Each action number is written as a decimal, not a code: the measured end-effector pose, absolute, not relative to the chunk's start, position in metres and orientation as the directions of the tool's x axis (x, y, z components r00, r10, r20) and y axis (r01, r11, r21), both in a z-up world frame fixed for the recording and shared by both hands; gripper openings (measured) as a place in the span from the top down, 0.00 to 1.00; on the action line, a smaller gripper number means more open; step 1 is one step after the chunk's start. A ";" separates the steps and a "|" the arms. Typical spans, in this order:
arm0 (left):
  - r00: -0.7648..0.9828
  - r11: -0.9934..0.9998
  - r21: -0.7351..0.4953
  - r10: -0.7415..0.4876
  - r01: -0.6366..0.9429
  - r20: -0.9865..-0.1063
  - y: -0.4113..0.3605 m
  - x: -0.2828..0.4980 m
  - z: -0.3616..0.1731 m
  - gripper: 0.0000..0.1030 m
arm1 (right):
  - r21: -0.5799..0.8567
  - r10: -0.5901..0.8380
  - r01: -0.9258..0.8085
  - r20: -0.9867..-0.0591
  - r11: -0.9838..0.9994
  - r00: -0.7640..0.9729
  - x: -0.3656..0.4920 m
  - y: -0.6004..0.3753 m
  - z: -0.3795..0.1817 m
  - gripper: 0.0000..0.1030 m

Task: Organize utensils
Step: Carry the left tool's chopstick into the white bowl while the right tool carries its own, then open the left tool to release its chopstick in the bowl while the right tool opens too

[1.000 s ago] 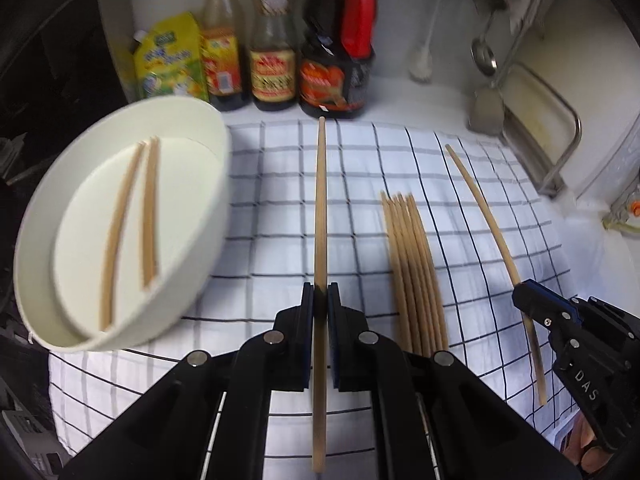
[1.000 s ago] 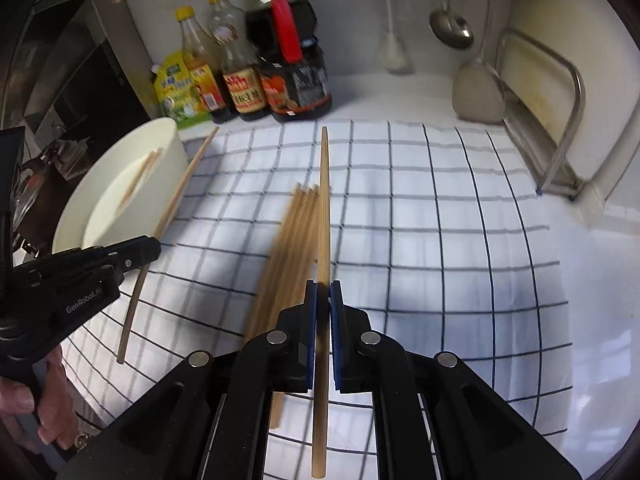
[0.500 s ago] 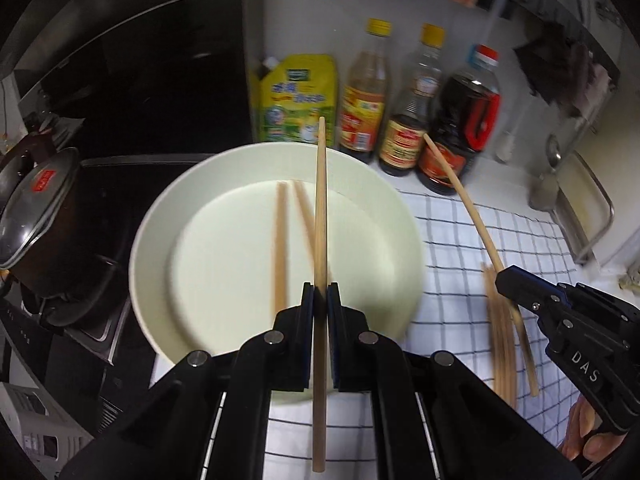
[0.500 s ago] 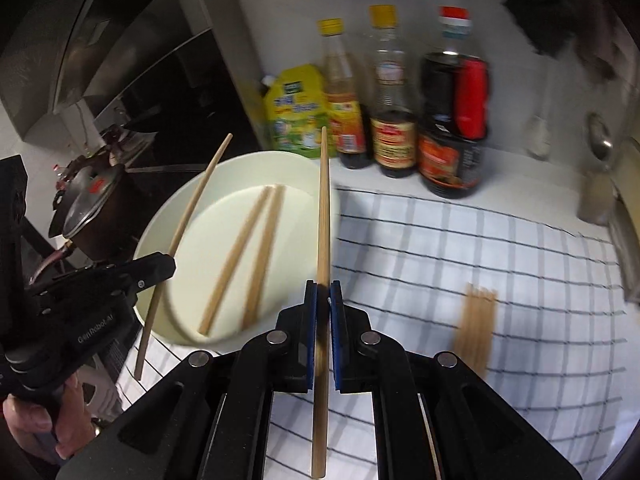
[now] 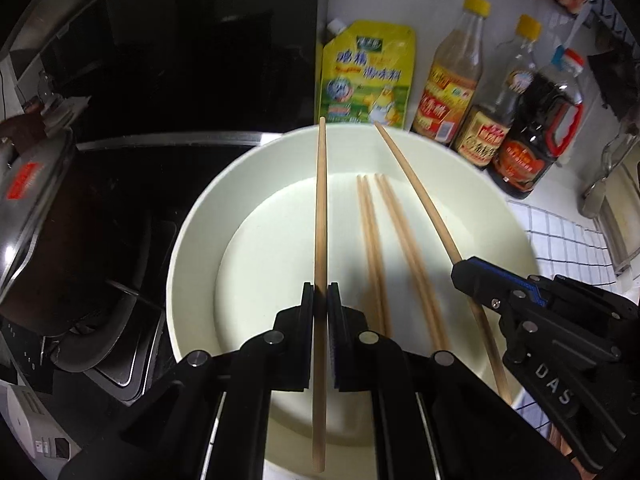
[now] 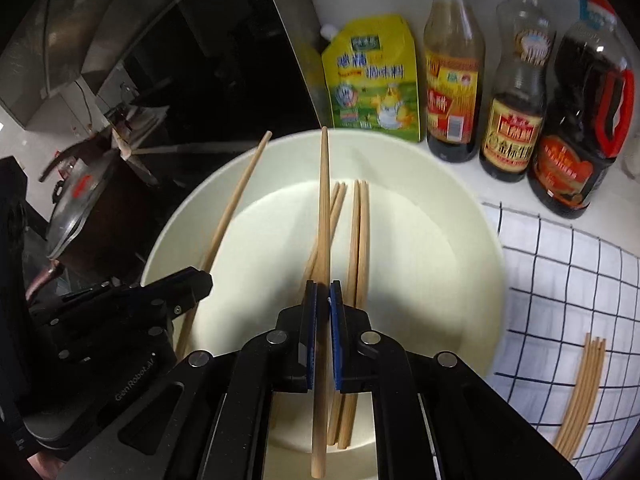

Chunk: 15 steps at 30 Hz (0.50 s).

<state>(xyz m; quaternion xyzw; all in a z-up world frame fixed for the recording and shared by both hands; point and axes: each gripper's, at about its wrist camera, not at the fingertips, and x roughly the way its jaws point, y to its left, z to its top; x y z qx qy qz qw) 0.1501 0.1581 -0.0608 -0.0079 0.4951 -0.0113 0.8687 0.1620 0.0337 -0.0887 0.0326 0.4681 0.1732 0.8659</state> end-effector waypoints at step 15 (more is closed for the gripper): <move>0.494 0.998 -0.039 -0.010 -0.050 -0.869 0.175 0.152 -0.069 0.28 | 0.163 0.258 -0.227 -0.826 0.960 0.501 0.161 0.025 -0.095 0.85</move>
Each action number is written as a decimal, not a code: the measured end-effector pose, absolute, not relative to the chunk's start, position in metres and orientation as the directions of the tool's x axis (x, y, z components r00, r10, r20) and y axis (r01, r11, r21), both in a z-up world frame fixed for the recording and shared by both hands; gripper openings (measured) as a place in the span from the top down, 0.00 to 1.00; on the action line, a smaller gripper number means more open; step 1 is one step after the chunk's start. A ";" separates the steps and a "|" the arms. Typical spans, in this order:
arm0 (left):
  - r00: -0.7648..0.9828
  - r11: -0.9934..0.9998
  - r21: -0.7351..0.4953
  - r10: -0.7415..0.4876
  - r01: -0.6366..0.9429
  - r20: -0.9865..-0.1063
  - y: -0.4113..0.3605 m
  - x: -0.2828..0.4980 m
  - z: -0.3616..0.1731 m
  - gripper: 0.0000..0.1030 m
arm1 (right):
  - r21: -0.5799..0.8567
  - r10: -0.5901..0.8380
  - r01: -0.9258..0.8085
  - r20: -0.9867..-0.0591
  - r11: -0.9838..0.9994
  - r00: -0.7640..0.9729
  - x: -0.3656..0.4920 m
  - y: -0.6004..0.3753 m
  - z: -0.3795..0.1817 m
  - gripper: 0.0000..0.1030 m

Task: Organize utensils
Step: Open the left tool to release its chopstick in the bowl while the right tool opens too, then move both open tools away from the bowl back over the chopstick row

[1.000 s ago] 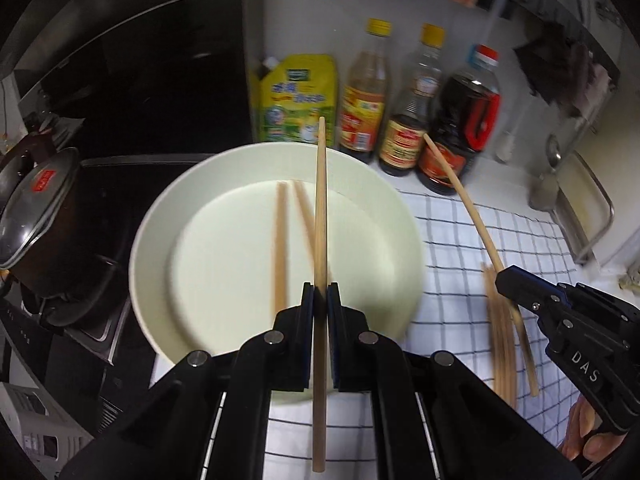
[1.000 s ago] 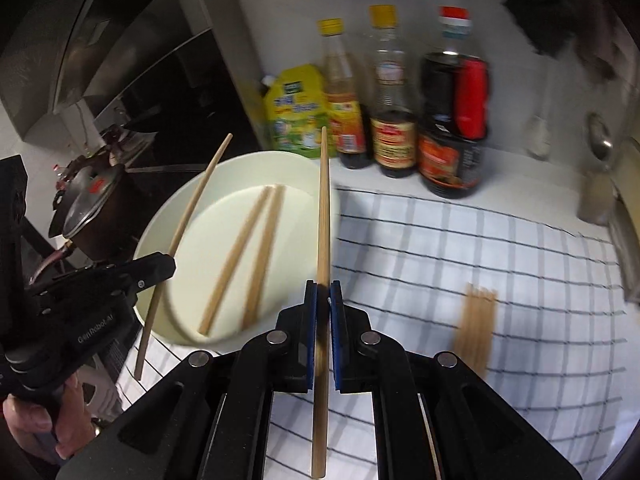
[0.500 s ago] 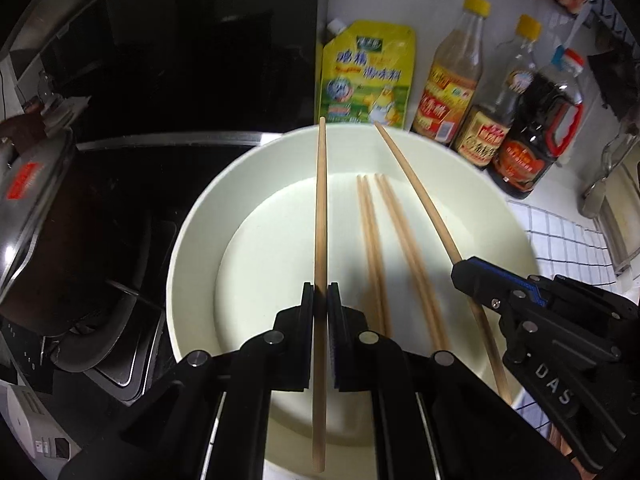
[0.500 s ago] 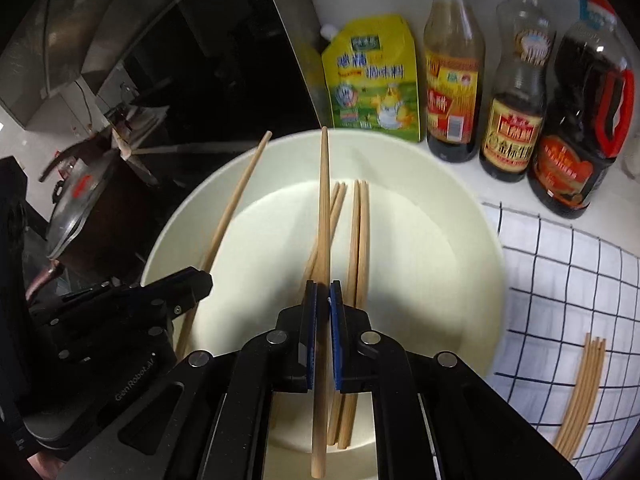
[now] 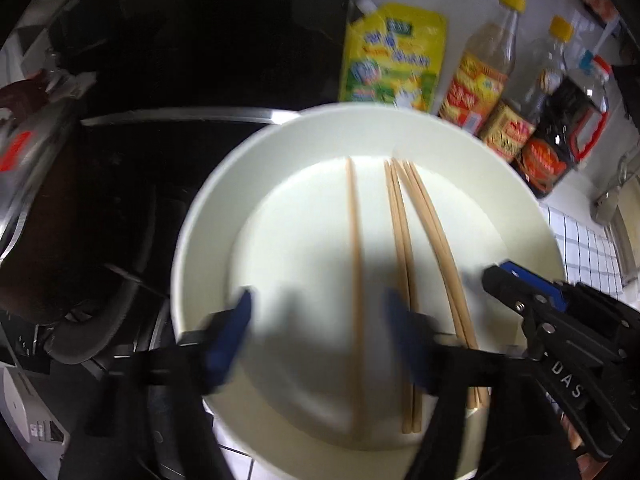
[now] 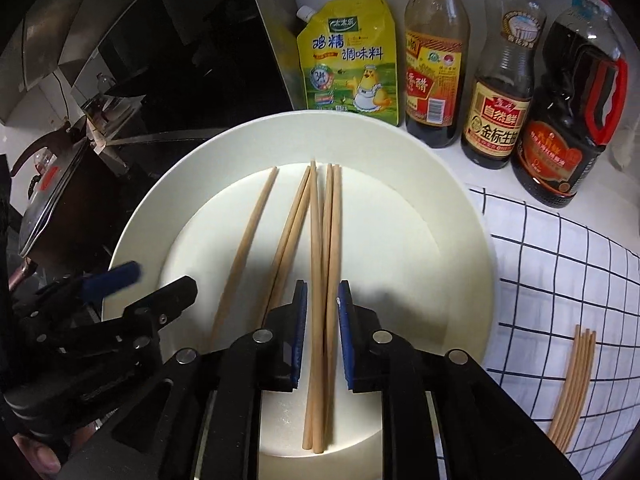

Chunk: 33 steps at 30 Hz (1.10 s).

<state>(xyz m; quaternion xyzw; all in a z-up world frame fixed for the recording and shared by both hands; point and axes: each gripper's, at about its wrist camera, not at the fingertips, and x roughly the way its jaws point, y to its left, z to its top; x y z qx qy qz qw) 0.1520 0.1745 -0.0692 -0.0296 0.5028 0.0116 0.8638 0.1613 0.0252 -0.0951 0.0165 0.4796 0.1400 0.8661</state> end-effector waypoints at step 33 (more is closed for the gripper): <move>0.605 0.997 -0.077 -0.045 -0.027 -0.795 0.132 0.059 0.001 0.22 | 0.136 0.237 -0.209 -0.757 0.968 0.608 0.038 -0.046 -0.030 0.61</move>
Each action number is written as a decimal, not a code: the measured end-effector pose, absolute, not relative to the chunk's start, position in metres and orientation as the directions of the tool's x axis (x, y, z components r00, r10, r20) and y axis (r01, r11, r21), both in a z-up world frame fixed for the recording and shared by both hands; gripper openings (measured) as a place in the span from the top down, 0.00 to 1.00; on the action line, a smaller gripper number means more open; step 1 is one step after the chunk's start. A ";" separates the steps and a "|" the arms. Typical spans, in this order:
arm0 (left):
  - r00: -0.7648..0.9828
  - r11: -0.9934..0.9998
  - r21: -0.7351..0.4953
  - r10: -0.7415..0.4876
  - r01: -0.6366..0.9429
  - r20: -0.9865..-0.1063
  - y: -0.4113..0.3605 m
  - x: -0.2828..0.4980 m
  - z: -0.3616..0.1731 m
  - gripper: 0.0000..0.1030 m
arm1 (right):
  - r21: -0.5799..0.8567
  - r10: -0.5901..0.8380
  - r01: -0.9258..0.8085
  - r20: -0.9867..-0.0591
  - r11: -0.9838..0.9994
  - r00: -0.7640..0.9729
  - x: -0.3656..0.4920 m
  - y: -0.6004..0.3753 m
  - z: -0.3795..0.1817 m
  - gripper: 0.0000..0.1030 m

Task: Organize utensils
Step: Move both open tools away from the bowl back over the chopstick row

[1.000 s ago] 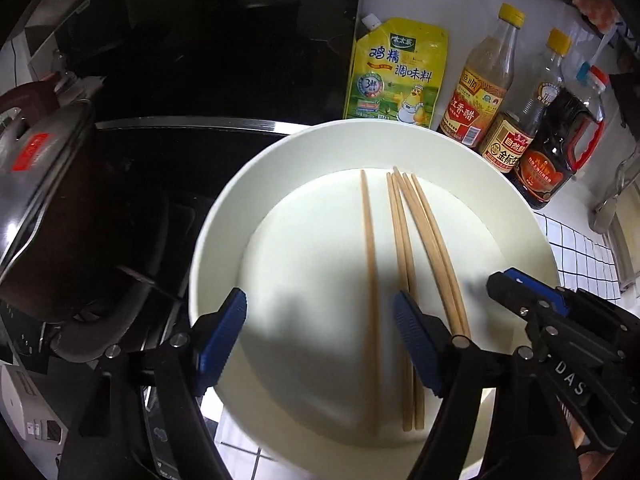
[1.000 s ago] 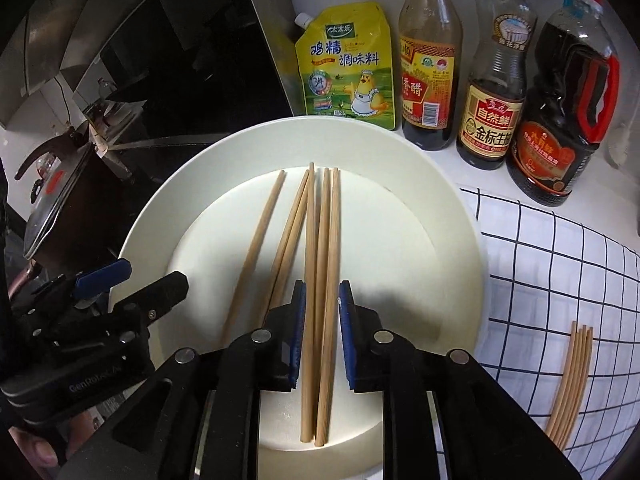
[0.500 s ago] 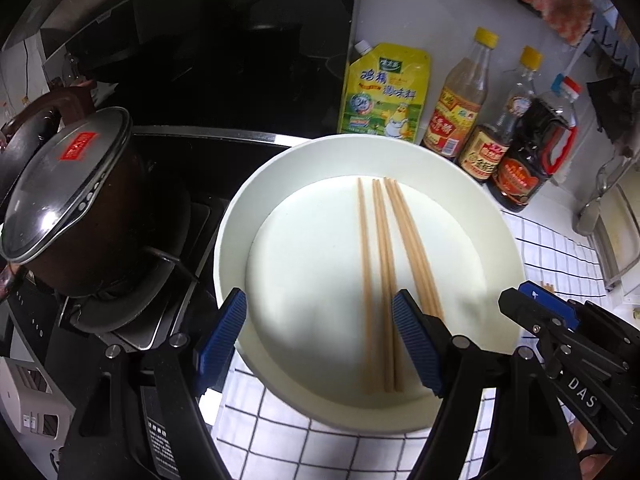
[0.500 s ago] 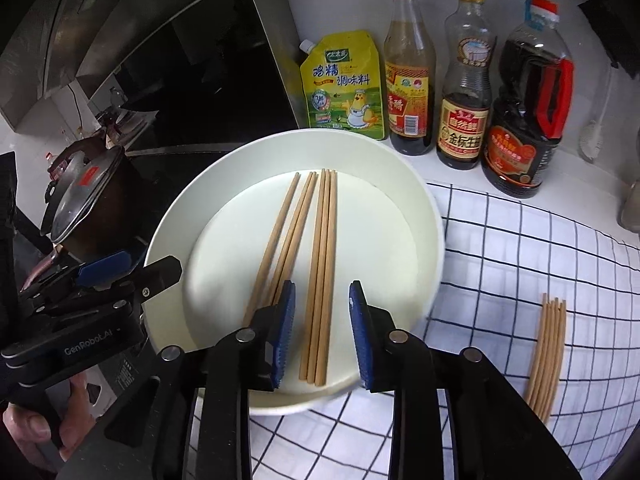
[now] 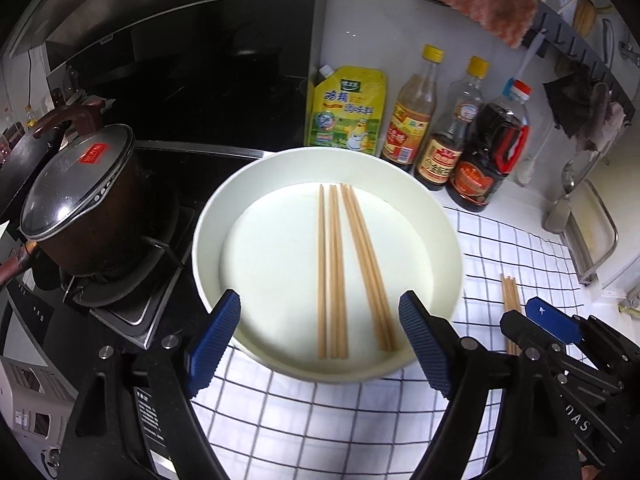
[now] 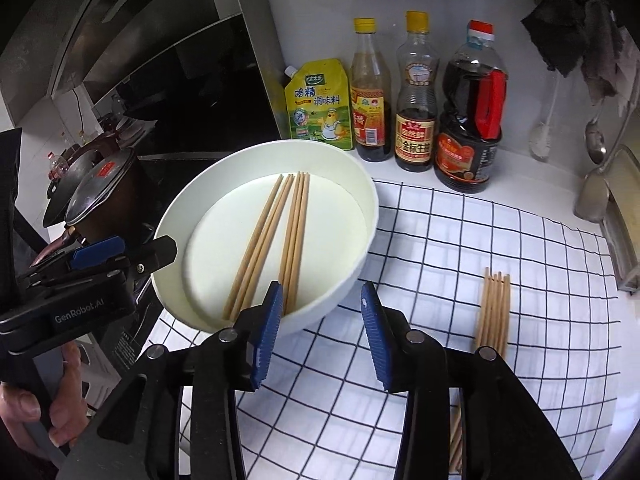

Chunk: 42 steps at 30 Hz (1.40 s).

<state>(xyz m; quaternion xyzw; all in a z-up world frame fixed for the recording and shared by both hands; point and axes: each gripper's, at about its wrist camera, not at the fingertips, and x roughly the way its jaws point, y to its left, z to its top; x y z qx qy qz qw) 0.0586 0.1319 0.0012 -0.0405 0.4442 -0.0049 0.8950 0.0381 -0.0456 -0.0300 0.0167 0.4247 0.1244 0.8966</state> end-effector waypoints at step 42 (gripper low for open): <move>0.485 0.977 -0.041 -0.139 0.208 -0.863 -0.046 0.040 -0.073 0.21 | 0.103 0.051 0.071 -0.849 0.992 0.526 0.002 -0.221 -0.151 0.59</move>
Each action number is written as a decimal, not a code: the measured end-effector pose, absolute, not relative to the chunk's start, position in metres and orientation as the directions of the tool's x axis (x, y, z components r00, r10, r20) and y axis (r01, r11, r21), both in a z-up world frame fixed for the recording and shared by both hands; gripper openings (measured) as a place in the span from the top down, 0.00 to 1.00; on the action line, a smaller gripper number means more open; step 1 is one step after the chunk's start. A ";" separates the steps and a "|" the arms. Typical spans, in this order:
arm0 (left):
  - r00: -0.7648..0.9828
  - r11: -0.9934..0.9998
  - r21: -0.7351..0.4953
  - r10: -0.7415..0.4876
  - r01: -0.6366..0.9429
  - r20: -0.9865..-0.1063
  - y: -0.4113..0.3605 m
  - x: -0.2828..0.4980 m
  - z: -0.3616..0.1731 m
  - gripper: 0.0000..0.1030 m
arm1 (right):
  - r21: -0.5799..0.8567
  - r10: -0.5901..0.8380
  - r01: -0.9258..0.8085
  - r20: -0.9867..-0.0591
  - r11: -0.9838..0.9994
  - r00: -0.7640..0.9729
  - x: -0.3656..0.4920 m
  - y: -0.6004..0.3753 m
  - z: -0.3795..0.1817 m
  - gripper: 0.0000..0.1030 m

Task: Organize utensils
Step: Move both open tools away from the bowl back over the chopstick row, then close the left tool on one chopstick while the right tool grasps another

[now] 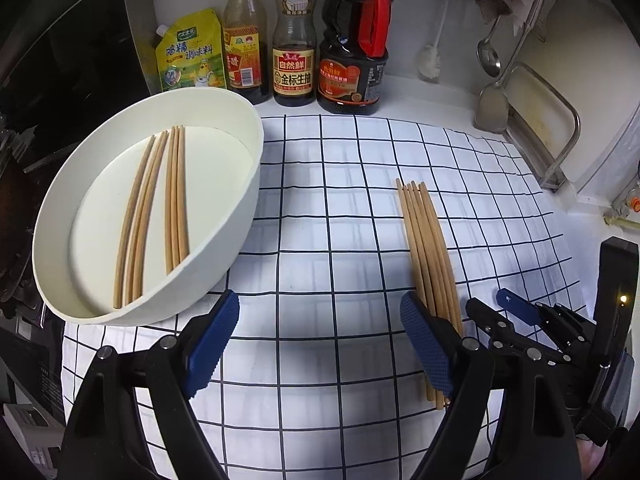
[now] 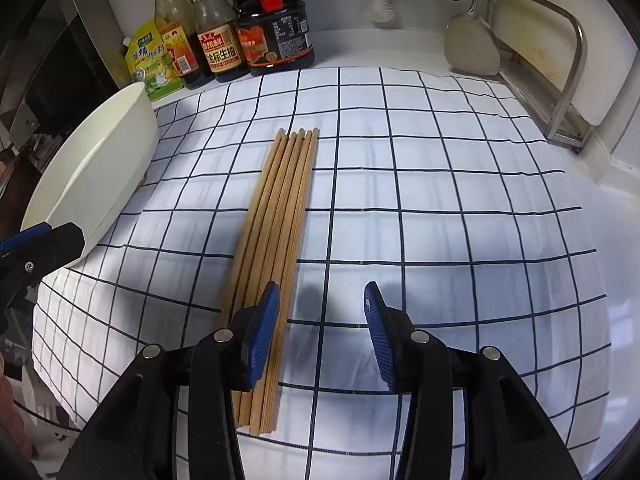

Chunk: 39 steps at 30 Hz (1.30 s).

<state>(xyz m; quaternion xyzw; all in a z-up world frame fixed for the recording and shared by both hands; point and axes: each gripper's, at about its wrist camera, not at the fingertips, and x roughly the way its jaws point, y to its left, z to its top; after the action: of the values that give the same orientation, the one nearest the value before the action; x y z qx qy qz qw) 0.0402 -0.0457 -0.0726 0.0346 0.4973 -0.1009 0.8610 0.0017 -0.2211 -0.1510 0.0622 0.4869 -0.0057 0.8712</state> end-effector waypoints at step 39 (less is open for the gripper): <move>0.399 0.967 -0.046 -0.147 0.252 -0.905 -0.091 0.055 -0.123 0.21 | 0.012 -0.041 0.097 -0.851 0.995 0.524 0.003 -0.258 -0.163 0.57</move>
<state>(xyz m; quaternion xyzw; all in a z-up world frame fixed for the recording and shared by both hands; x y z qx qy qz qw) 0.0548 -0.0910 -0.1233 0.0489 0.5351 -0.1195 0.8349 0.0033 -0.2583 -0.1626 0.0287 0.4863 -0.0397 0.8724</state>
